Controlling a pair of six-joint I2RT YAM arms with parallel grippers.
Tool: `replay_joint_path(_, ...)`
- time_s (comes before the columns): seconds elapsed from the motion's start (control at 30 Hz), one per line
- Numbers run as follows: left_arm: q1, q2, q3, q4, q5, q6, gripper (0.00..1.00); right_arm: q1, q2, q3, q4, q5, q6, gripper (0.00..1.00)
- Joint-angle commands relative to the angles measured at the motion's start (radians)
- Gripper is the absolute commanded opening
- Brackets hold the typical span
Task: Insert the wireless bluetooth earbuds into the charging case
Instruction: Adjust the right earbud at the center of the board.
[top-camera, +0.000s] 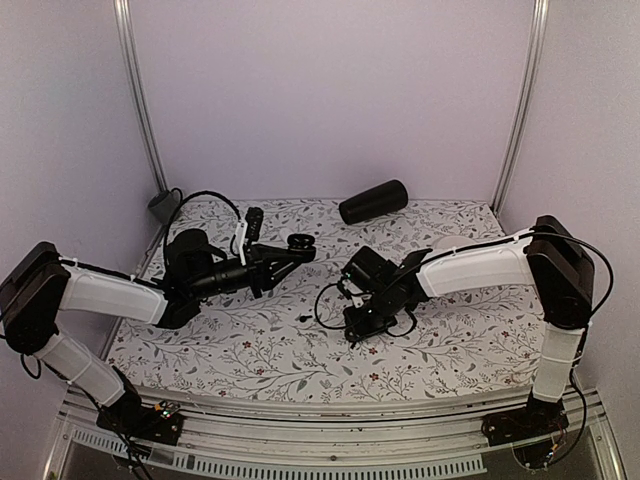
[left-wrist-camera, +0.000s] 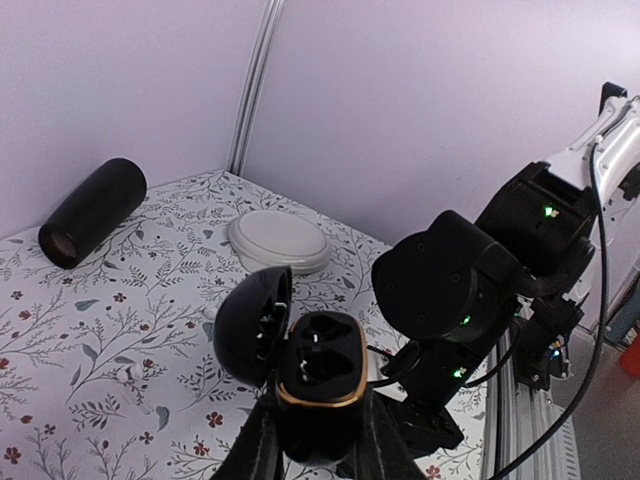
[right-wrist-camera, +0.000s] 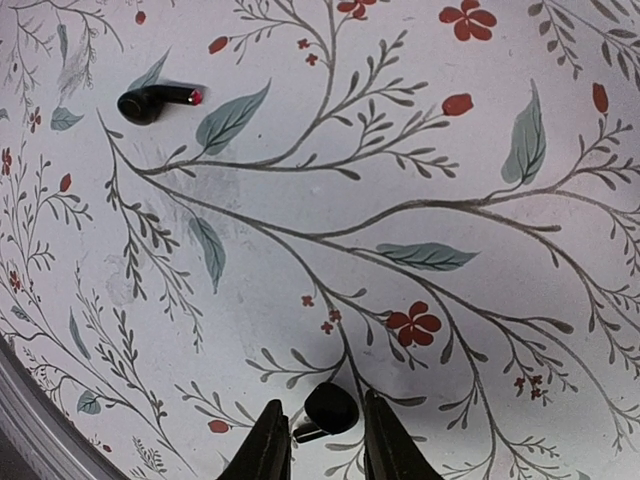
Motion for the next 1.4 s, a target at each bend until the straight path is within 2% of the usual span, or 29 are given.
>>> replay_joint_path(0.0, 0.012, 0.014, 0.017, 0.028, 0.013, -0.005, 0.00, 0.006, 0.013, 0.016, -0.005, 0.009, 0.004, 0.28)
replay_joint_path(0.73, 0.012, 0.014, 0.016, 0.031, 0.020, -0.011, 0.00, 0.009, 0.054, 0.042, -0.003, 0.009, -0.028, 0.28)
replay_joint_path(1.37, 0.012, 0.020, 0.019, 0.035, 0.021, -0.015, 0.00, 0.046, 0.064, 0.074, -0.093, 0.112, -0.056, 0.28)
